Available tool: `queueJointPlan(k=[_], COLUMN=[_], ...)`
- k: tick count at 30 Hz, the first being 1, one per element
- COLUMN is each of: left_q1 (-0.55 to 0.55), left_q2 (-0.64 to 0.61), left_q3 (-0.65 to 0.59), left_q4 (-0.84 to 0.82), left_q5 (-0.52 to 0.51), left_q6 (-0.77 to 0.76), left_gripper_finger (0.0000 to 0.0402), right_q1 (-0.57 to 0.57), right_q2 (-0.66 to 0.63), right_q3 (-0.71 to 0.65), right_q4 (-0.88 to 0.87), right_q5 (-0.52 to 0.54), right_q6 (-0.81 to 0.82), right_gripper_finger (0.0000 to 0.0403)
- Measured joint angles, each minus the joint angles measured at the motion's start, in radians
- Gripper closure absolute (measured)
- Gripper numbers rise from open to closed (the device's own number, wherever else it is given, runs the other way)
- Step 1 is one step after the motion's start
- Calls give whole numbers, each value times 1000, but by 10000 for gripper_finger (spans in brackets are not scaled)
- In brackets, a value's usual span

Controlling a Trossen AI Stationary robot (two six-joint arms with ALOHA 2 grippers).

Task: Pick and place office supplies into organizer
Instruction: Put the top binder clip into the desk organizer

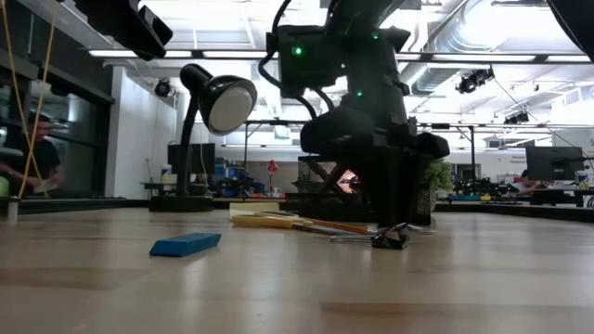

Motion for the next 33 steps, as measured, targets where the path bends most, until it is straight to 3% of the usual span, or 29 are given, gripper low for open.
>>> queueJointPlan(k=[22, 33], left_q1=[0, 0], left_q2=[0, 0], left_q3=[0, 0], left_q4=[-7, -8], left_q5=[-19, -53], left_q6=[0, 3], left_gripper_finger=[399, 399], right_q1=[3, 4], right_q2=[20, -41], right_q3=[1, -2], right_q4=[78, 53], right_q5=[-120, -57], right_q6=[-5, 42], right_gripper_finger=[274, 274])
